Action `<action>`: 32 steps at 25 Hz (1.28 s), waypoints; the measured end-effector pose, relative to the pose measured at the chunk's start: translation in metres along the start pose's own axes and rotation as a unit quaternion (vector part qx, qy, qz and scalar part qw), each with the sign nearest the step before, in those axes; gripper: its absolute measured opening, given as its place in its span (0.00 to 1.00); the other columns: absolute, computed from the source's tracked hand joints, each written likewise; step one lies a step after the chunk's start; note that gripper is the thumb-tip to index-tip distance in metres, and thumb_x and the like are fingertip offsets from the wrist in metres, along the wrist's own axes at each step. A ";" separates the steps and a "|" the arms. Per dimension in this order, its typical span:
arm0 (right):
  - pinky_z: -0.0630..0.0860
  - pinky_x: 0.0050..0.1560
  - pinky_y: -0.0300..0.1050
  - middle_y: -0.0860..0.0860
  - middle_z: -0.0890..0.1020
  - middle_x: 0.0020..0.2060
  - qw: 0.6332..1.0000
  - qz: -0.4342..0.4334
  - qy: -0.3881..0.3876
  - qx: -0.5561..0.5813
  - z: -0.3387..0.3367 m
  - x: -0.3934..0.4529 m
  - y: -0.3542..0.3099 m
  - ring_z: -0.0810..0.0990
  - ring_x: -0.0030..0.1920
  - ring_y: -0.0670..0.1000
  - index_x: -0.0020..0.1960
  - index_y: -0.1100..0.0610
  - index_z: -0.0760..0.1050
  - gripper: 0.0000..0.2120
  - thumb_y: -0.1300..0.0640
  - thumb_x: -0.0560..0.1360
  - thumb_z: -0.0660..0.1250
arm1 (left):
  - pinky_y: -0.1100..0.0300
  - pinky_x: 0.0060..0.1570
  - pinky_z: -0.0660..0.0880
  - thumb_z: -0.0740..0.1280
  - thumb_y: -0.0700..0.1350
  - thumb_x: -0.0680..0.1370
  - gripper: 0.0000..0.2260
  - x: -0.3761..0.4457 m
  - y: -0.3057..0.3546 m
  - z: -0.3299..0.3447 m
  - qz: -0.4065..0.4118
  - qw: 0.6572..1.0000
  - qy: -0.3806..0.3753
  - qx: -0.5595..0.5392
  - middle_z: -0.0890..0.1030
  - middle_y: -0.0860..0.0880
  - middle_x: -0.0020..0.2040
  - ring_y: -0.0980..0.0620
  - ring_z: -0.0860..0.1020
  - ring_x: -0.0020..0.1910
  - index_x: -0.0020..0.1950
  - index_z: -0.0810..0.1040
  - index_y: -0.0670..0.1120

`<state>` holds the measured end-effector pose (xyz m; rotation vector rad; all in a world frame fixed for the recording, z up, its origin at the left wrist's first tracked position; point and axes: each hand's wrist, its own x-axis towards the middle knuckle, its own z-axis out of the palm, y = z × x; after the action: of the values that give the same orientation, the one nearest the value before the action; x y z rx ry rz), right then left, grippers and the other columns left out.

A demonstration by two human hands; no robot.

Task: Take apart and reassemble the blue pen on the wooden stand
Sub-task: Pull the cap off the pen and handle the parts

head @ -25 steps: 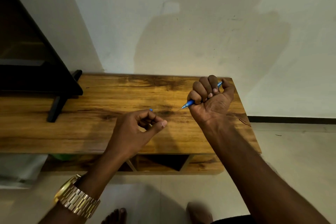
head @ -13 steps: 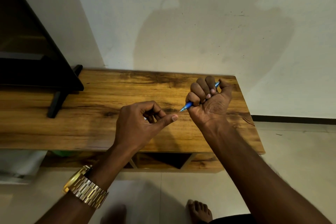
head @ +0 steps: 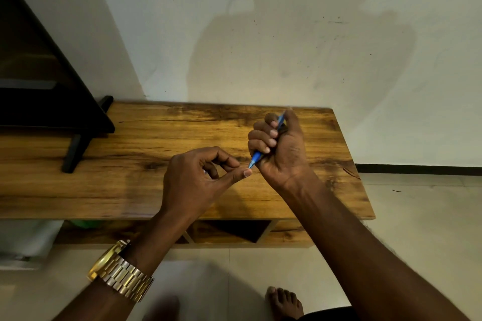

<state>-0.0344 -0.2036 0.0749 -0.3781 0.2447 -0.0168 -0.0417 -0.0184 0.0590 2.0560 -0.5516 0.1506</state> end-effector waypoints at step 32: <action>0.84 0.37 0.35 0.48 0.88 0.36 0.615 -0.095 0.176 -0.763 -0.077 0.017 0.018 0.87 0.35 0.44 0.48 0.54 0.85 0.08 0.54 0.74 0.82 | 0.62 0.32 0.70 0.77 0.55 0.76 0.10 0.010 -0.068 0.020 -0.230 0.950 -0.070 0.199 0.82 0.55 0.36 0.60 0.80 0.35 0.40 0.81 0.53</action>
<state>-0.0371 -0.2159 -0.0052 -2.1639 0.5849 -0.0963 -0.0048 -0.0096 -0.0021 2.5456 -0.1135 -0.1776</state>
